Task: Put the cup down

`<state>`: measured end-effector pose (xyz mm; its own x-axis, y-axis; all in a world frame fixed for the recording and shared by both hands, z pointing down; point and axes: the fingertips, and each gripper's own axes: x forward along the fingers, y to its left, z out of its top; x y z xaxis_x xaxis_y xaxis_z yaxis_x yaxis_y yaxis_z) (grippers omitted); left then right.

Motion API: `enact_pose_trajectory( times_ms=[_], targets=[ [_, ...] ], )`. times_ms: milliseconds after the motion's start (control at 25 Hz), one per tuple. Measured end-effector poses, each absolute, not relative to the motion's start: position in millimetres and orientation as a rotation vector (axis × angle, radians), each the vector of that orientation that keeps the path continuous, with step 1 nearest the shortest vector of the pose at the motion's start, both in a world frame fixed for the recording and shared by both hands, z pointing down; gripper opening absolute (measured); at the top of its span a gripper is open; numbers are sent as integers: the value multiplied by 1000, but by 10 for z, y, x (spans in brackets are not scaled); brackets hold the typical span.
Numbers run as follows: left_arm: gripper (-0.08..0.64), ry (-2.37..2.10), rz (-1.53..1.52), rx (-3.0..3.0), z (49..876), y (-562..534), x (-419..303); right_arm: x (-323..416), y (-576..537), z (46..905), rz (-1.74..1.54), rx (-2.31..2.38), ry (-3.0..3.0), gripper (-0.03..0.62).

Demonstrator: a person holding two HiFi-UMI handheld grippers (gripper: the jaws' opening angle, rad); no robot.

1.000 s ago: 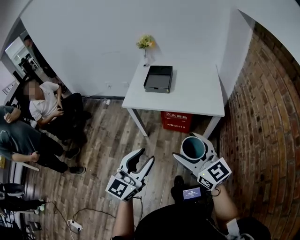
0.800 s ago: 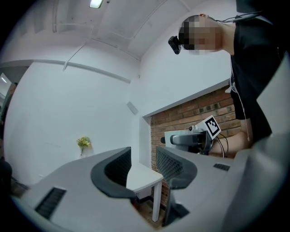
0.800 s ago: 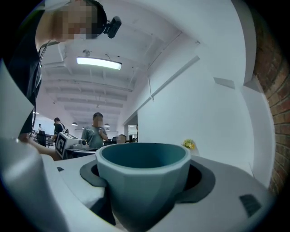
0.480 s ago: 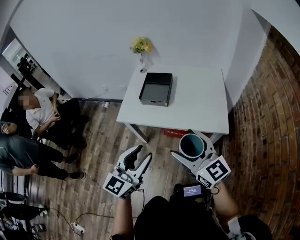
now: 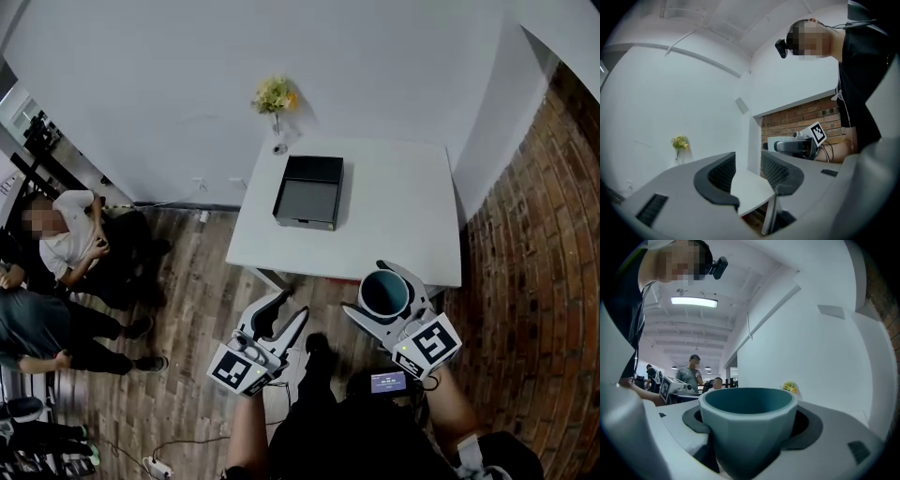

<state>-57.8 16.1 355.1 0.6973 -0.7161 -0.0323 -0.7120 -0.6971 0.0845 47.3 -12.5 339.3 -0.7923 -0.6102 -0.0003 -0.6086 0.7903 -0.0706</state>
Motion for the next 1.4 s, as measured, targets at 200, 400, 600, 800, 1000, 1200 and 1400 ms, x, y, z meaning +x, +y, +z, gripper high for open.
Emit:
enact_pose_trajectory(
  times_ms=[200,400,600,800,1000,1200,1400],
  targets=[
    [175,-1155,-92,2878,3560,-334,-723,308,-553,3410,-84,-1069,2938,410],
    [200,-1126,-104,2895,3529,-843,-977,29,-1031,3371,-70,-1114,2935,410],
    [207,-1105,-100,2907,3502,-1283,-1282,-280,-1477,3305,-56,-1154,2921,410],
    [207,-1043,-91,2924,3501,-1594,-1442,-496,-1779,3252,-44,-1208,2908,410],
    [206,-1006,-105,2933,3470,-1803,-1504,-597,-1980,3218,-42,-1227,2891,410],
    [206,-973,-119,2939,3465,-1882,-1491,-605,-2052,3224,-47,-1247,2887,410],
    [207,-947,-72,2952,3564,-1876,-1368,-488,-2056,3262,-59,-1254,2877,410]
  ],
)
